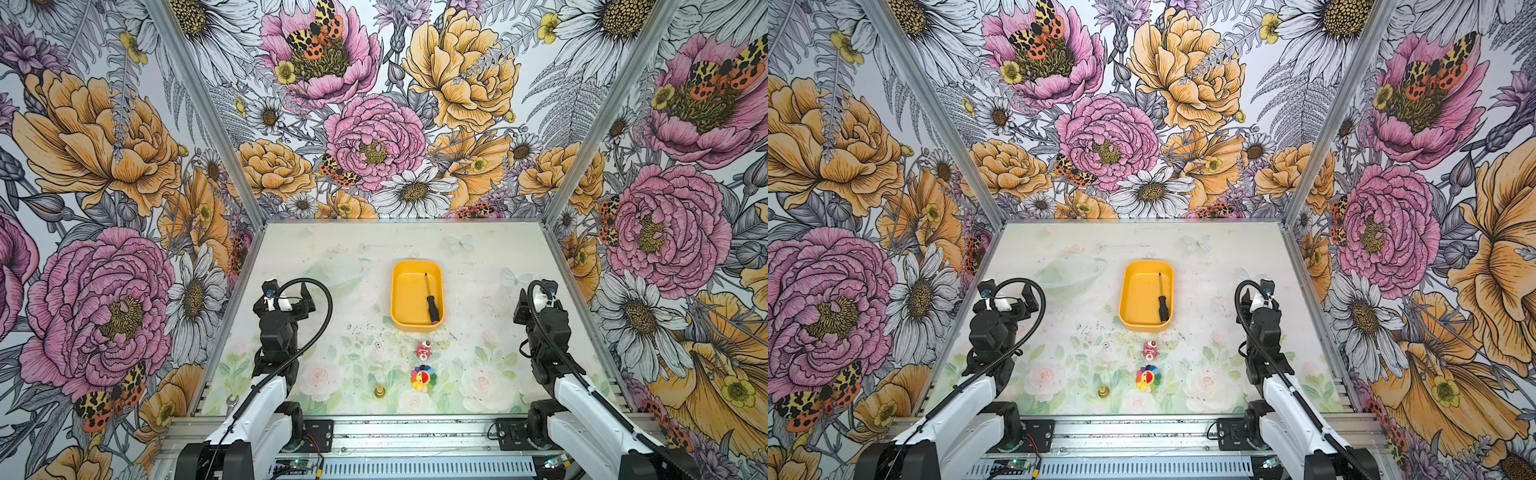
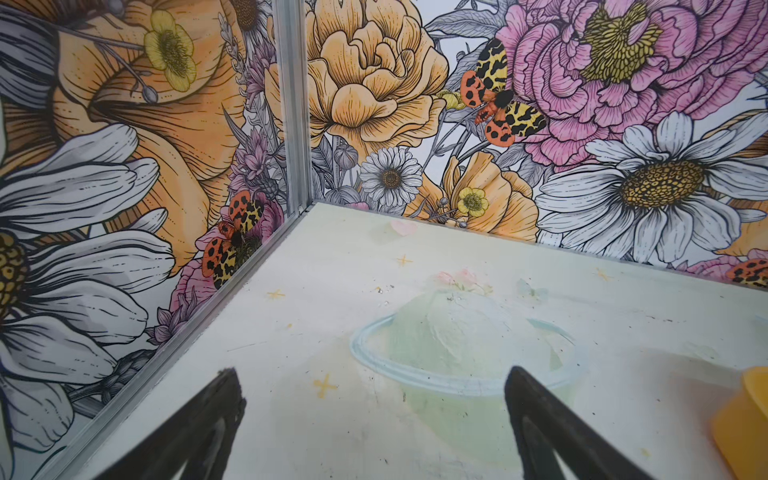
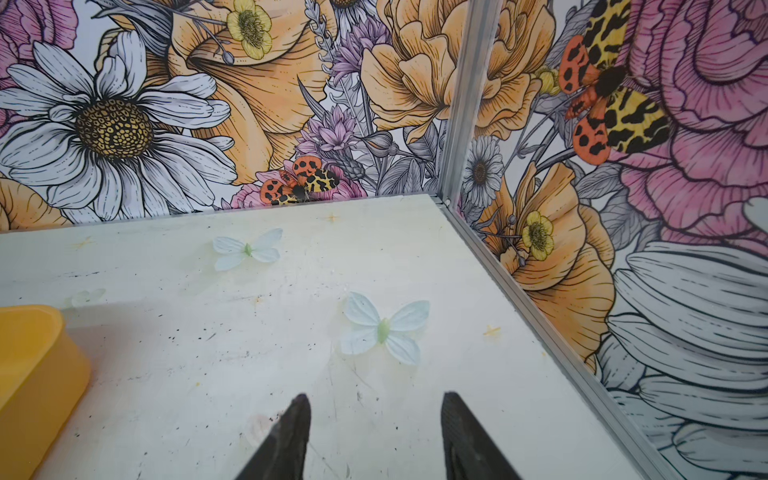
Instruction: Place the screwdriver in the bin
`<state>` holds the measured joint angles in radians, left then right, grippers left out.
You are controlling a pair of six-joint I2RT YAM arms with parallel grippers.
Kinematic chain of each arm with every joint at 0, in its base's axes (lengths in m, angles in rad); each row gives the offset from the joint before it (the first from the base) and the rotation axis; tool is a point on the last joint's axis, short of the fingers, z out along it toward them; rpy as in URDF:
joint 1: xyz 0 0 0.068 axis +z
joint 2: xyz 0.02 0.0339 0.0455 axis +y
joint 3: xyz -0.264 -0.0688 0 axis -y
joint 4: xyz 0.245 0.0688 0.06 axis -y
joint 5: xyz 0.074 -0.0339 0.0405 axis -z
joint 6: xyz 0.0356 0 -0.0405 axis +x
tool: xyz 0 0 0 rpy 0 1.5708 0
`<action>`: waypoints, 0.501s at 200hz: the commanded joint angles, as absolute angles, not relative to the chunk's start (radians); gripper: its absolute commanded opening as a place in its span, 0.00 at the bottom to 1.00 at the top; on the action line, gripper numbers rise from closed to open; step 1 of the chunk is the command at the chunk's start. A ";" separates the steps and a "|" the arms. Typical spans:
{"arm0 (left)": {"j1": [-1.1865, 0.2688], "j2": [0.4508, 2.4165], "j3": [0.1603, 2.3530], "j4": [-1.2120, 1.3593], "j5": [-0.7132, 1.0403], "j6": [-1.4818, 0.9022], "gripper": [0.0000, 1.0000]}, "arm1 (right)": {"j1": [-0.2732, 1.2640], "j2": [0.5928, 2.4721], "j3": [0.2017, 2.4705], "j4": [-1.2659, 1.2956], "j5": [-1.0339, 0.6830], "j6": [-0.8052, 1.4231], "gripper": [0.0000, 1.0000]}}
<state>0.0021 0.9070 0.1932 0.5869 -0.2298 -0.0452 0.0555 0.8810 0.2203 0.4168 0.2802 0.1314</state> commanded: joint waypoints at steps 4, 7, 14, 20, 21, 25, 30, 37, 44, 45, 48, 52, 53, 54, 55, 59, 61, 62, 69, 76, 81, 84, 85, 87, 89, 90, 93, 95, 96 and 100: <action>0.030 0.967 0.158 0.758 -0.201 -0.064 0.99 | 0.012 1.024 0.251 0.572 0.198 0.185 0.52; 0.034 0.975 0.158 0.771 -0.201 -0.068 0.99 | 0.005 1.045 0.260 0.578 0.186 0.187 0.52; 0.042 0.999 0.159 0.793 -0.201 -0.072 0.99 | 0.000 1.090 0.279 0.590 0.169 0.184 0.52; 0.048 1.019 0.163 0.808 -0.198 -0.076 0.99 | 0.000 1.131 0.292 0.602 0.162 0.179 0.52; 0.050 1.023 0.164 0.810 -0.198 -0.076 0.99 | -0.001 1.136 0.294 0.605 0.161 0.178 0.52; 0.053 1.039 0.167 0.815 -0.194 -0.079 0.99 | -0.001 1.159 0.303 0.615 0.158 0.174 0.52; 0.059 1.058 0.173 0.824 -0.189 -0.081 0.99 | -0.003 1.182 0.311 0.629 0.154 0.172 0.52; 0.062 1.088 0.180 0.838 -0.183 -0.083 0.99 | -0.004 1.216 0.323 0.643 0.148 0.168 0.52; 0.065 1.121 0.188 0.852 -0.181 -0.087 0.99 | -0.007 1.244 0.334 0.654 0.143 0.167 0.52; 0.064 1.126 0.190 0.853 -0.182 -0.089 0.99 | -0.007 1.248 0.335 0.657 0.143 0.167 0.52; 0.066 1.140 0.192 0.861 -0.183 -0.090 0.99 | -0.009 1.258 0.340 0.662 0.142 0.167 0.52; 0.066 1.160 0.195 0.873 -0.183 -0.096 0.99 | -0.009 1.269 0.347 0.661 0.139 0.161 0.52; 0.066 1.163 0.196 0.877 -0.183 -0.096 0.99 | -0.009 1.272 0.349 0.658 0.140 0.160 0.53; 0.066 1.168 0.195 0.879 -0.182 -0.097 0.99 | -0.009 1.275 0.352 0.656 0.141 0.160 0.53; 0.066 1.174 0.196 0.885 -0.182 -0.098 0.99 | -0.009 1.278 0.354 0.656 0.141 0.159 0.53; 0.068 1.194 0.197 0.900 -0.181 -0.101 0.99 | -0.008 1.289 0.360 0.656 0.142 0.157 0.52; 0.068 1.203 0.198 0.908 -0.181 -0.102 0.99 | -0.010 1.294 0.362 0.656 0.143 0.154 0.52; 0.067 1.206 0.198 0.910 -0.182 -0.103 0.99 | -0.010 1.296 0.364 0.655 0.144 0.153 0.52; 0.069 1.242 0.199 0.941 -0.185 -0.108 0.99 | -0.012 1.309 0.371 0.657 0.144 0.151 0.52; 0.076 1.276 0.199 0.985 -0.181 -0.116 0.99 | -0.014 1.324 0.377 0.659 0.145 0.149 0.52; 0.082 1.289 0.198 1.005 -0.166 -0.123 0.99 | -0.014 1.333 0.383 0.659 0.146 0.147 0.53; 0.084 1.297 0.196 1.014 -0.157 -0.127 0.99 | -0.017 1.336 0.387 0.652 0.146 0.148 0.52; 0.085 1.300 0.196 1.017 -0.155 -0.127 0.99 | -0.017 1.336 0.389 0.648 0.146 0.149 0.53; 0.086 1.305 0.196 1.021 -0.153 -0.126 0.99 | -0.017 1.337 0.393 0.645 0.146 0.148 0.52; 0.085 1.310 0.199 1.027 -0.153 -0.123 0.99 | -0.016 1.339 0.395 0.643 0.146 0.147 0.53; 0.086 1.312 0.199 1.028 -0.153 -0.124 0.99 | -0.016 1.341 0.395 0.644 0.146 0.147 0.53; 0.086 1.321 0.200 1.035 -0.151 -0.123 0.99 | -0.017 1.344 0.396 0.647 0.147 0.145 0.52; 0.087 1.327 0.200 1.041 -0.150 -0.122 0.99 | -0.017 1.346 0.396 0.646 0.149 0.146 0.53; 0.088 1.330 0.201 1.043 -0.149 -0.122 0.99 | -0.018 1.346 0.396 0.645 0.149 0.146 0.53; 0.088 1.342 0.201 1.055 -0.148 -0.120 0.99 | -0.018 1.346 0.401 0.640 0.149 0.146 0.53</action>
<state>0.0727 1.2945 0.1802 0.9043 -0.1921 -0.0990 -0.0082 1.3281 0.3649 0.6079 0.1596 0.1558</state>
